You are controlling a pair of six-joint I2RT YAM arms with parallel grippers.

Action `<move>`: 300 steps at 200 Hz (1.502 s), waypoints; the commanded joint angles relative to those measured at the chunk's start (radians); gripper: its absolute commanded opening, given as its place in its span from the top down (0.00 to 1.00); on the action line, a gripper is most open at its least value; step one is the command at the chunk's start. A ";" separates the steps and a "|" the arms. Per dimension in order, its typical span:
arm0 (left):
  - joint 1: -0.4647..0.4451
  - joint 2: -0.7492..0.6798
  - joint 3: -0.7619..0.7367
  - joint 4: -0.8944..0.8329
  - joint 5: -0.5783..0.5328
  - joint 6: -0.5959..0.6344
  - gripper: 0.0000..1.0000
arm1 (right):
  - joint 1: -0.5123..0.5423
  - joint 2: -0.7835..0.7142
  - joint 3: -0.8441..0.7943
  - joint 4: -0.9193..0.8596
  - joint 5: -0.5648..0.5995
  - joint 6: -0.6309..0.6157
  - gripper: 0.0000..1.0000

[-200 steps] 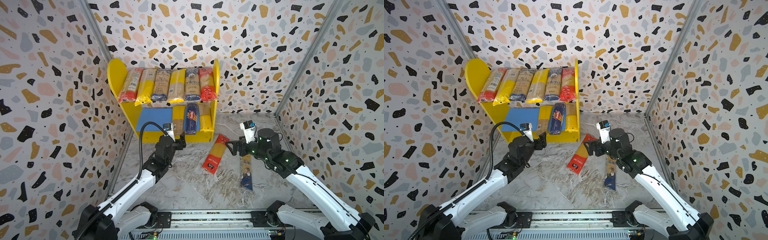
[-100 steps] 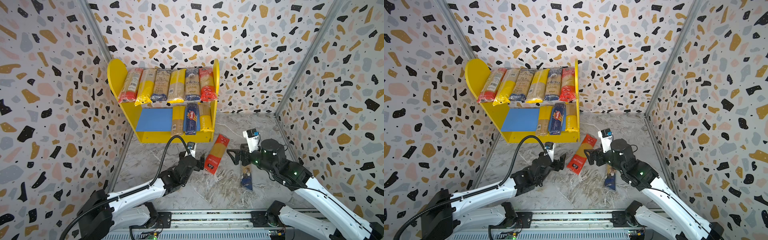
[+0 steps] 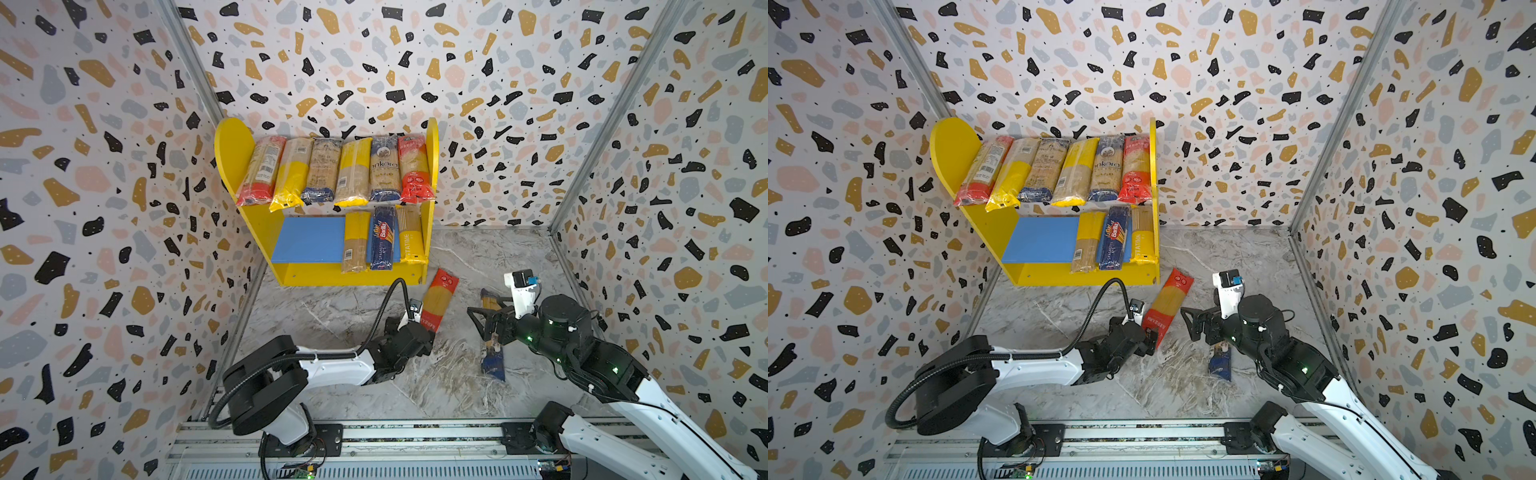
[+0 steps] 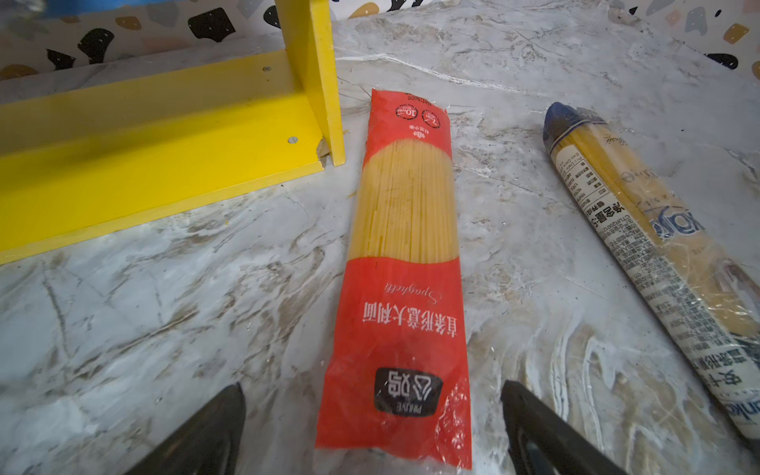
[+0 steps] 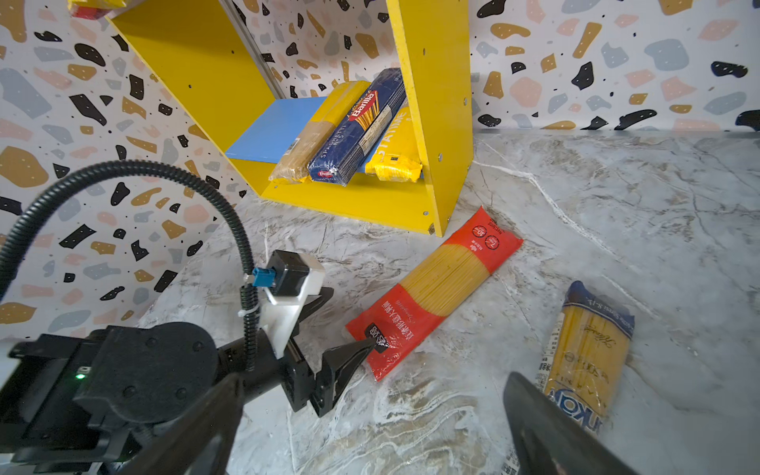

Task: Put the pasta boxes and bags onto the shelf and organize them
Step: 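Withdraw the left gripper down over the red-banded spaghetti bag on the table, then close the left gripper on the end of the red-banded bag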

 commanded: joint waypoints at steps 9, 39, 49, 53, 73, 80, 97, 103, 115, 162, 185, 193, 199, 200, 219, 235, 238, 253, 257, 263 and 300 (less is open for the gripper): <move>-0.007 0.085 0.066 0.061 0.023 0.008 0.00 | 0.003 -0.004 0.003 -0.018 0.022 -0.011 0.01; -0.007 0.158 0.115 0.051 0.040 0.021 0.00 | 0.003 0.004 -0.001 -0.011 0.024 -0.024 0.01; -0.007 0.179 0.128 0.047 0.041 0.025 0.01 | 0.004 0.005 -0.001 -0.006 0.024 -0.029 0.01; -0.007 0.186 0.134 0.044 0.041 0.025 0.01 | 0.003 0.002 0.000 -0.005 0.024 -0.029 0.01; -0.007 0.227 0.160 0.037 0.047 0.032 0.00 | 0.003 0.004 0.004 -0.002 0.032 -0.037 0.01; -0.007 0.241 0.170 0.031 0.047 0.033 0.01 | 0.003 0.005 0.005 -0.003 0.036 -0.041 0.01; -0.004 0.275 0.188 0.031 0.051 0.034 0.00 | 0.002 0.007 0.010 -0.005 0.039 -0.044 0.01; 0.002 0.287 0.192 0.032 0.054 0.032 0.00 | 0.002 0.006 0.011 -0.006 0.040 -0.044 0.01; 0.016 0.310 0.200 0.028 0.070 0.022 0.01 | 0.002 0.005 0.011 -0.005 0.042 -0.044 0.01; 0.065 0.357 0.185 0.045 0.126 0.008 0.00 | 0.002 0.009 0.015 -0.006 0.053 -0.047 0.01; 0.071 0.373 0.185 0.042 0.130 0.005 0.00 | 0.002 0.020 0.014 0.001 0.053 -0.049 0.01; 0.075 0.384 0.188 0.038 0.141 0.007 0.00 | 0.002 0.025 0.014 0.003 0.052 -0.049 0.01; 0.078 0.393 0.191 0.034 0.146 0.004 0.01 | 0.002 0.028 0.016 0.007 0.050 -0.049 0.01; 0.079 0.395 0.192 0.033 0.148 0.004 0.01 | 0.003 0.031 0.016 0.007 0.050 -0.049 0.01; 0.093 0.428 0.196 0.025 0.176 -0.008 0.00 | 0.002 0.046 0.021 0.015 0.040 -0.049 0.01; 0.102 0.447 0.185 0.036 0.206 -0.013 0.02 | 0.001 0.054 0.024 0.020 0.037 -0.051 0.01; 0.104 0.449 0.182 0.040 0.210 -0.016 0.02 | 0.000 0.056 0.025 0.018 0.037 -0.051 0.01; 0.108 0.462 0.169 0.052 0.235 -0.018 0.12 | 0.001 0.062 0.026 0.018 0.037 -0.051 0.01; 0.109 0.465 0.165 0.056 0.241 -0.019 0.16 | 0.000 0.064 0.027 0.020 0.037 -0.050 0.01; 0.110 0.469 0.159 0.059 0.245 -0.021 0.23 | 0.000 0.065 0.027 0.020 0.037 -0.049 0.01; 0.117 0.509 0.145 0.076 0.313 -0.016 0.70 | 0.000 0.080 0.032 0.026 0.033 -0.046 0.01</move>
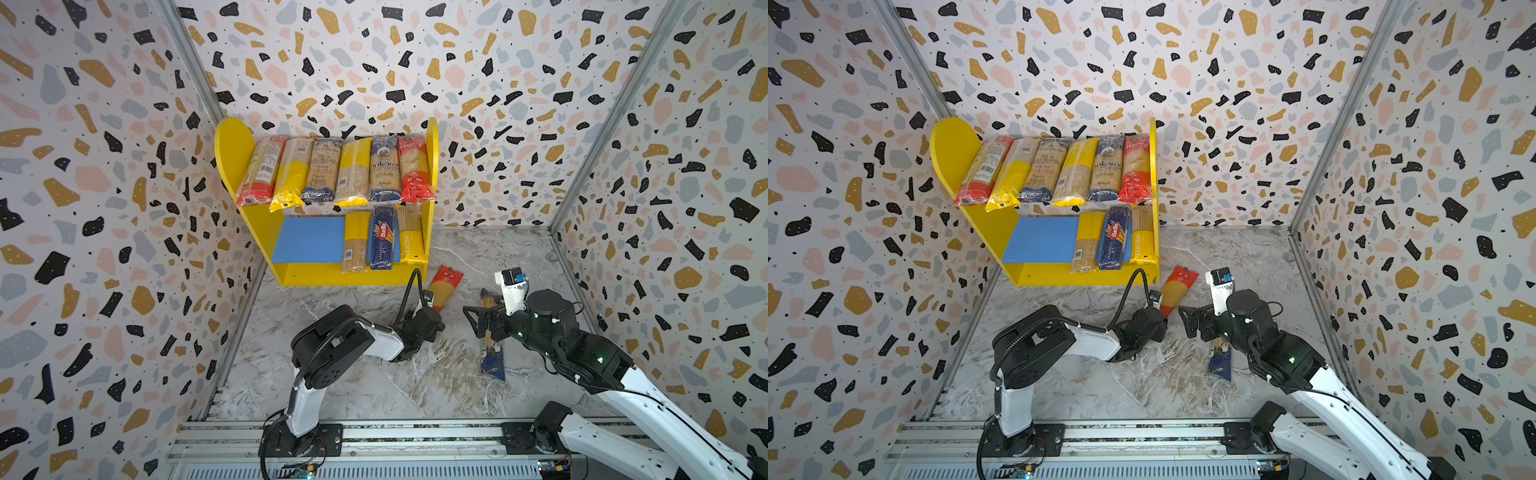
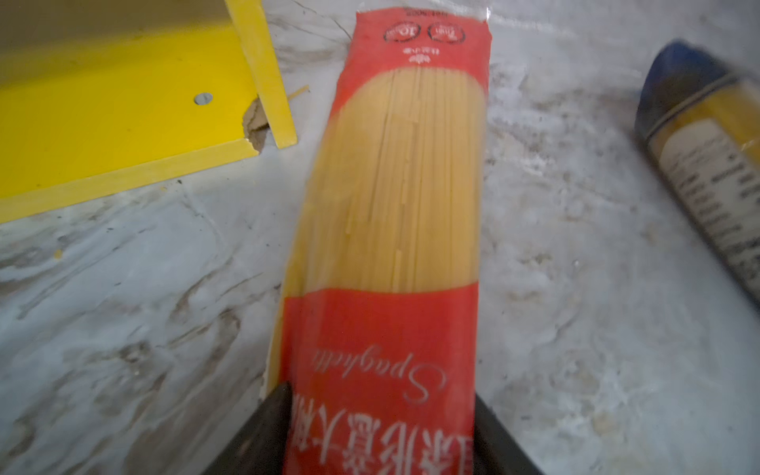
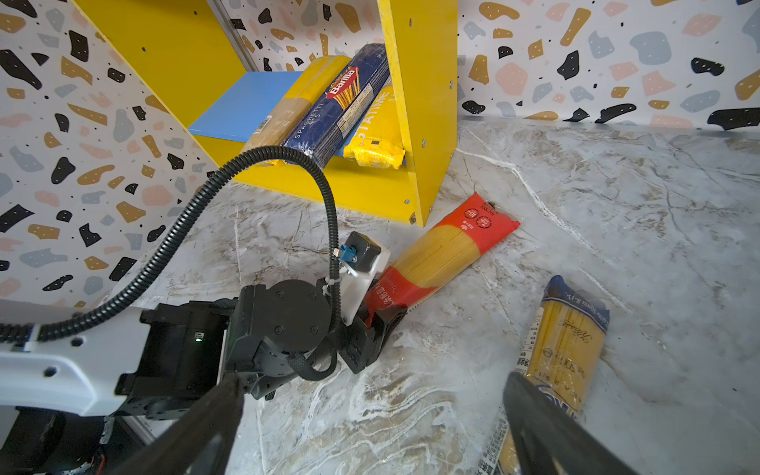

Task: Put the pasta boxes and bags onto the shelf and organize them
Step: 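Close the left gripper on the end of the red-banded bag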

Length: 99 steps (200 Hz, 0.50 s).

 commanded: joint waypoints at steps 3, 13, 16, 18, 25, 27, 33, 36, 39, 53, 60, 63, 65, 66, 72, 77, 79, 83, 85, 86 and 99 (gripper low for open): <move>0.002 0.096 -0.054 -0.119 0.161 -0.028 0.74 | 0.001 0.006 0.035 0.019 -0.003 -0.002 0.01; 0.002 0.099 -0.059 -0.115 0.178 -0.023 0.87 | 0.001 0.012 0.037 0.019 -0.001 -0.001 0.01; 0.002 0.099 -0.061 -0.114 0.181 -0.022 0.90 | 0.002 0.012 0.037 0.020 -0.002 -0.001 0.01; 0.001 0.099 -0.062 -0.114 0.182 -0.021 0.92 | 0.001 0.013 0.037 0.020 -0.002 -0.001 0.01; 0.002 0.097 -0.068 -0.110 0.192 -0.019 0.98 | 0.002 0.017 0.037 0.021 -0.002 -0.002 0.01; 0.002 0.096 -0.070 -0.108 0.196 -0.018 1.00 | 0.001 0.017 0.037 0.021 -0.001 0.000 0.01; 0.002 0.090 -0.076 -0.105 0.203 -0.014 1.00 | 0.001 0.021 0.037 0.023 -0.003 0.000 0.01; 0.002 0.086 -0.080 -0.104 0.206 -0.012 1.00 | 0.001 0.020 0.037 0.025 -0.004 0.001 0.01; 0.001 0.083 -0.083 -0.103 0.209 -0.010 1.00 | 0.001 0.022 0.038 0.025 -0.004 0.001 0.01; 0.002 0.058 -0.108 -0.084 0.227 0.000 1.00 | 0.001 0.030 0.038 0.031 -0.012 0.002 0.01; 0.001 0.045 -0.116 -0.082 0.230 0.006 1.00 | 0.001 0.031 0.040 0.034 -0.015 0.003 0.01; 0.002 0.040 -0.119 -0.082 0.233 0.009 1.00 | 0.001 0.033 0.040 0.035 -0.016 0.004 0.01; 0.001 0.035 -0.121 -0.082 0.235 0.011 1.00 | 0.000 0.035 0.041 0.037 -0.018 0.004 0.01; 0.001 0.034 -0.122 -0.082 0.236 0.012 1.00 | 0.001 0.035 0.041 0.036 -0.019 0.004 0.01; 0.001 0.022 -0.129 -0.082 0.237 0.017 1.00 | 0.001 0.036 0.041 0.038 -0.021 0.004 0.01; 0.002 0.013 -0.134 -0.082 0.238 0.017 1.00 | 0.001 0.038 0.041 0.039 -0.023 0.004 0.01; 0.002 0.010 -0.135 -0.082 0.239 0.017 1.00 | 0.001 0.038 0.042 0.040 -0.023 0.004 0.01; 0.002 0.004 -0.138 -0.082 0.243 0.019 1.00 | 0.001 0.040 0.043 0.041 -0.024 0.004 0.01; 0.002 0.001 -0.139 -0.083 0.245 0.021 1.00 | 0.001 0.041 0.043 0.041 -0.024 0.003 0.01; 0.001 0.000 -0.140 -0.084 0.246 0.022 1.00 | 0.001 0.041 0.043 0.042 -0.024 0.004 0.01; 0.001 -0.017 -0.144 -0.090 0.251 0.022 1.00 | 0.001 0.043 0.044 0.043 -0.026 0.006 0.01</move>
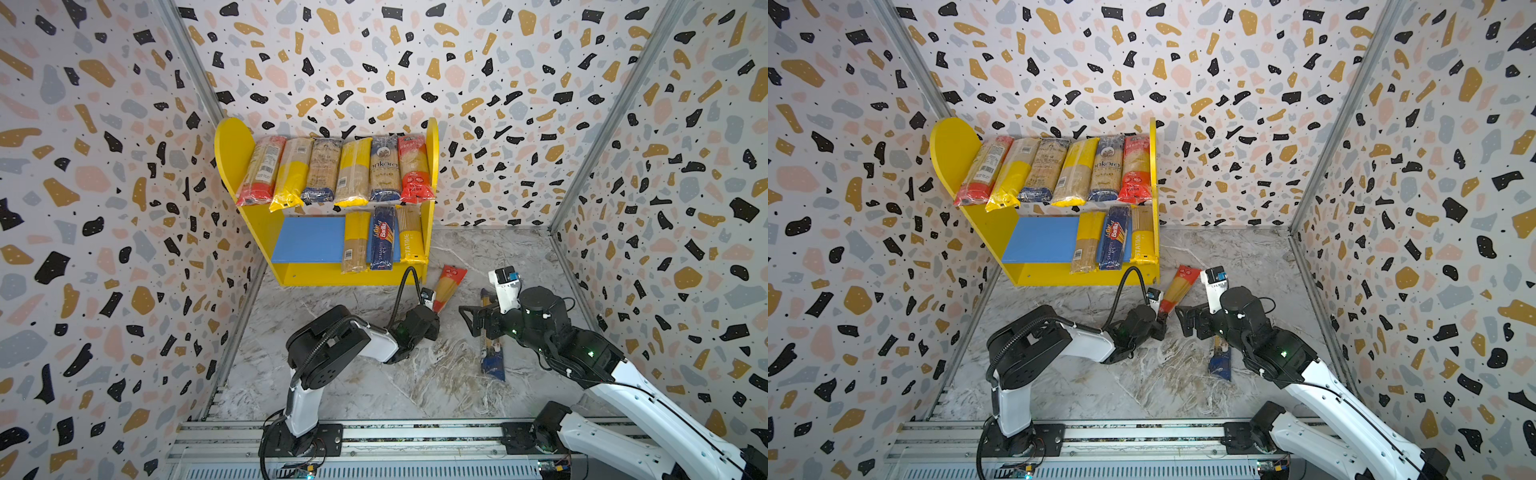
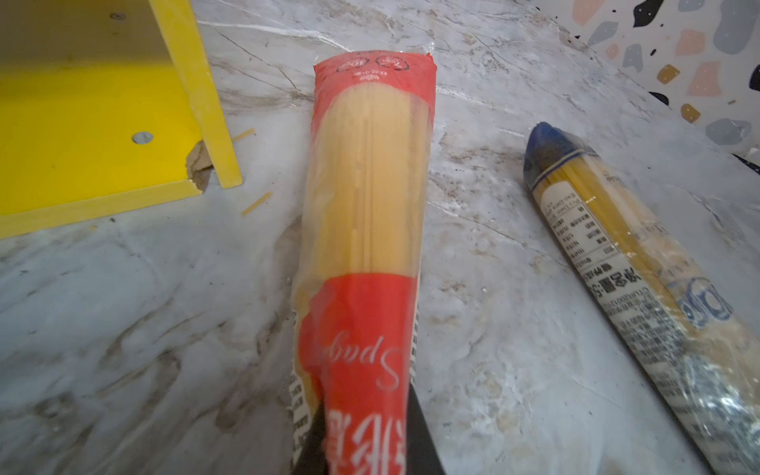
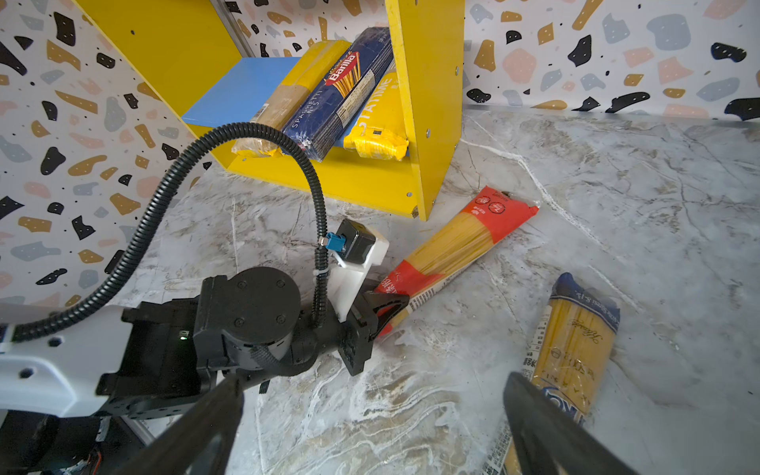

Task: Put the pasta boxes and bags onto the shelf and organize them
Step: 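Close the left gripper on the end of the red-banded bag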

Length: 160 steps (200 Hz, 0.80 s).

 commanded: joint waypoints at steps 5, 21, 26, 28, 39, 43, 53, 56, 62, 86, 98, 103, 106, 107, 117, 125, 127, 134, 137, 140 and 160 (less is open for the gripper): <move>-0.016 0.023 -0.072 -0.241 0.103 0.013 1.00 | 0.001 -0.002 0.045 0.021 -0.013 0.007 0.01; -0.017 -0.001 -0.078 -0.245 0.114 0.011 1.00 | 0.001 -0.003 0.044 0.021 -0.014 0.010 0.01; -0.018 -0.011 -0.082 -0.244 0.121 0.010 1.00 | 0.001 -0.005 0.044 0.021 -0.015 0.013 0.01; -0.018 -0.015 -0.083 -0.244 0.124 0.010 1.00 | 0.001 -0.006 0.044 0.021 -0.015 0.013 0.01; -0.020 -0.039 -0.089 -0.246 0.131 0.010 1.00 | 0.001 -0.009 0.043 0.021 -0.016 0.014 0.01; -0.021 -0.048 -0.092 -0.250 0.129 0.010 1.00 | 0.001 -0.011 0.043 0.021 -0.015 0.014 0.01; -0.025 -0.073 -0.094 -0.262 0.129 0.012 1.00 | 0.001 -0.014 0.043 0.021 -0.016 0.016 0.01; -0.026 -0.080 -0.096 -0.265 0.127 0.013 1.00 | 0.001 -0.013 0.042 0.021 -0.015 0.016 0.01; -0.027 -0.097 -0.098 -0.273 0.123 0.015 1.00 | 0.002 -0.016 0.042 0.020 -0.015 0.016 0.01; -0.038 -0.166 -0.115 -0.291 0.120 0.019 1.00 | 0.001 -0.020 0.043 0.019 -0.016 0.017 0.01; -0.044 -0.205 -0.127 -0.293 0.119 0.021 1.00 | 0.001 -0.023 0.042 0.020 -0.017 0.019 0.01; -0.044 -0.222 -0.133 -0.291 0.117 0.021 1.00 | 0.001 -0.023 0.042 0.020 -0.019 0.019 0.01; -0.046 -0.232 -0.138 -0.290 0.117 0.022 1.00 | 0.001 -0.023 0.042 0.020 -0.019 0.019 0.01; -0.046 -0.234 -0.138 -0.290 0.116 0.022 1.00 | 0.001 -0.023 0.042 0.021 -0.021 0.018 0.01; -0.049 -0.268 -0.152 -0.289 0.112 0.022 1.00 | 0.001 -0.025 0.042 0.021 -0.023 0.020 0.01; -0.050 -0.294 -0.162 -0.286 0.108 0.019 1.00 | 0.001 -0.026 0.042 0.021 -0.026 0.021 0.01; -0.049 -0.301 -0.165 -0.285 0.105 0.019 1.00 | 0.001 -0.026 0.042 0.022 -0.027 0.021 0.01; -0.050 -0.322 -0.176 -0.283 0.095 0.019 1.00 | 0.002 -0.026 0.042 0.023 -0.028 0.021 0.01; -0.050 -0.333 -0.181 -0.281 0.092 0.018 1.00 | 0.001 -0.026 0.044 0.023 -0.029 0.022 0.01; -0.049 -0.343 -0.187 -0.277 0.087 0.017 1.00 | 0.001 -0.026 0.044 0.023 -0.029 0.022 0.01; -0.049 -0.409 -0.222 -0.262 0.055 0.012 1.00 | 0.001 -0.026 0.047 0.023 -0.033 0.022 0.01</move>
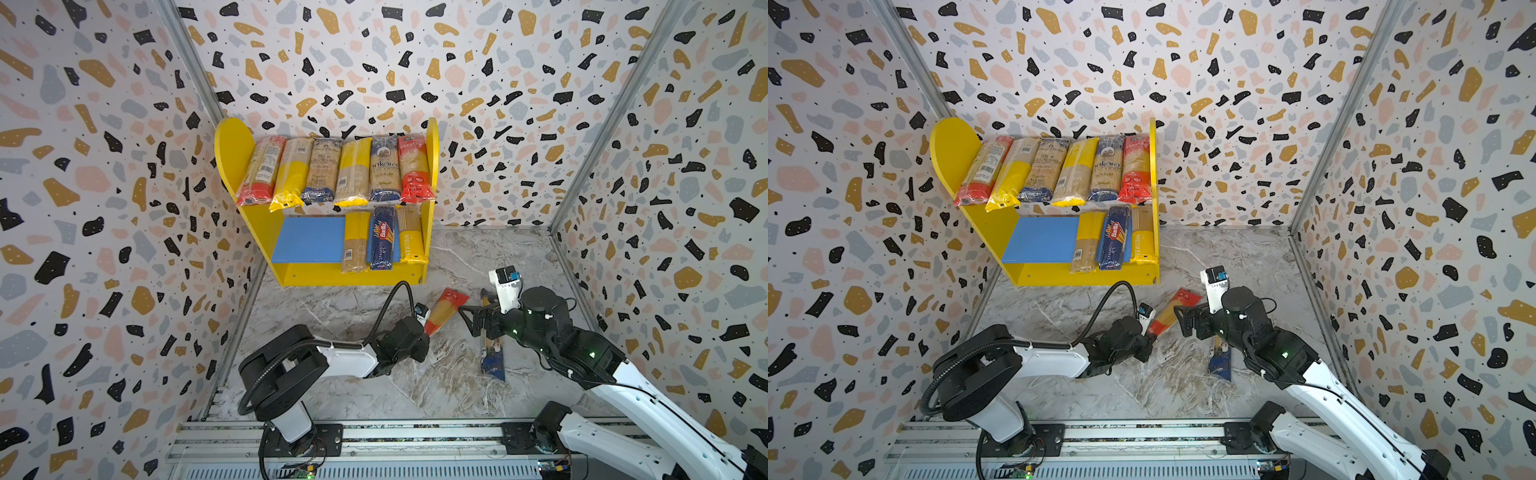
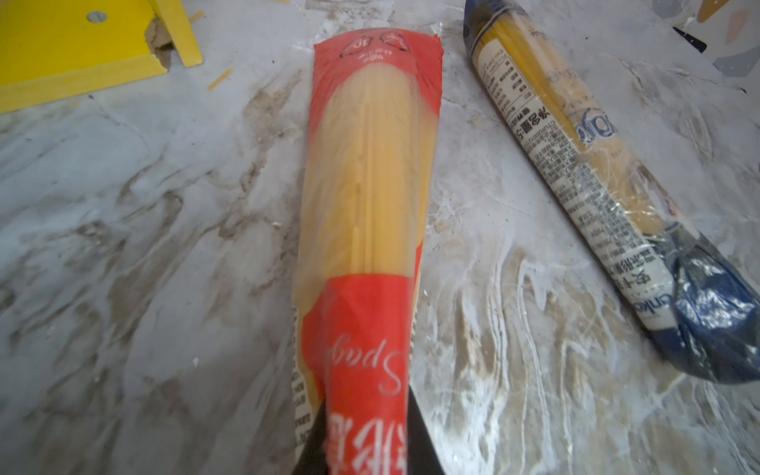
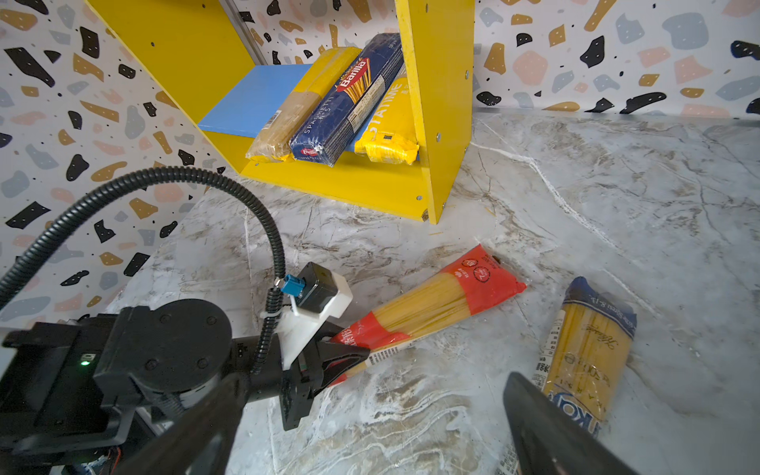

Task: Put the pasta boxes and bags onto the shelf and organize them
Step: 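Close the left gripper on the end of the red-banded bag, then lift the red-banded bag upright toward the blue shelf with the left gripper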

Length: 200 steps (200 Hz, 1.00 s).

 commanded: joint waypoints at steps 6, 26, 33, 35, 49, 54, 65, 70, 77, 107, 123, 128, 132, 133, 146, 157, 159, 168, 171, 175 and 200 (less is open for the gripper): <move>-0.005 -0.095 -0.040 0.013 -0.041 0.003 1.00 | 0.001 -0.015 0.048 0.015 -0.009 0.007 0.01; -0.005 -0.155 -0.065 0.016 -0.061 0.007 1.00 | 0.002 -0.013 0.052 0.014 -0.009 0.006 0.01; -0.004 -0.174 -0.071 0.014 -0.064 0.010 1.00 | 0.002 -0.012 0.055 0.014 -0.010 0.005 0.01; -0.005 -0.179 -0.072 0.012 -0.066 0.012 1.00 | 0.002 -0.011 0.056 0.012 -0.010 0.006 0.01; -0.004 -0.217 -0.081 0.003 -0.074 0.018 1.00 | 0.002 -0.007 0.061 0.010 -0.010 0.003 0.01; -0.004 -0.230 -0.085 -0.002 -0.077 0.022 1.00 | 0.002 -0.006 0.064 0.010 -0.008 0.003 0.01; -0.005 -0.259 -0.090 -0.016 -0.081 0.029 1.00 | 0.002 -0.002 0.068 0.010 -0.008 -0.001 0.01; -0.005 -0.271 -0.092 -0.023 -0.086 0.031 1.00 | 0.002 0.001 0.071 0.011 -0.008 -0.002 0.01; -0.004 -0.291 -0.096 -0.033 -0.090 0.034 1.00 | 0.002 0.004 0.075 0.010 -0.008 -0.002 0.01; -0.005 -0.395 -0.119 -0.069 -0.111 0.047 1.00 | 0.002 0.024 0.092 0.016 -0.015 -0.010 0.01; -0.005 -0.465 -0.131 -0.097 -0.137 0.053 1.00 | 0.002 0.036 0.098 0.022 -0.020 -0.011 0.01; -0.004 -0.488 -0.134 -0.100 -0.149 0.054 1.00 | 0.003 0.039 0.101 0.025 -0.023 -0.012 0.01; -0.004 -0.506 -0.138 -0.114 -0.156 0.054 1.00 | 0.003 0.042 0.102 0.026 -0.025 -0.013 0.01; -0.004 -0.510 -0.138 -0.122 -0.158 0.054 1.00 | 0.002 0.043 0.103 0.026 -0.025 -0.013 0.01; -0.005 -0.563 -0.144 -0.154 -0.174 0.057 1.00 | 0.004 0.053 0.108 0.033 -0.031 -0.015 0.01; -0.005 -0.603 -0.149 -0.174 -0.186 0.059 1.00 | 0.004 0.059 0.111 0.037 -0.035 -0.016 0.01; -0.005 -0.611 -0.150 -0.178 -0.188 0.059 1.00 | 0.004 0.061 0.112 0.037 -0.036 -0.015 0.01; -0.005 -0.640 -0.156 -0.190 -0.193 0.058 1.00 | 0.004 0.064 0.113 0.040 -0.040 -0.017 0.01; -0.005 -0.651 -0.157 -0.195 -0.195 0.057 1.00 | 0.004 0.066 0.114 0.041 -0.040 -0.016 0.01; -0.005 -0.664 -0.160 -0.199 -0.197 0.057 1.00 | 0.004 0.068 0.116 0.041 -0.040 -0.018 0.01; -0.005 -0.751 -0.172 -0.230 -0.207 0.059 1.00 | 0.004 0.083 0.134 0.038 -0.041 -0.027 0.01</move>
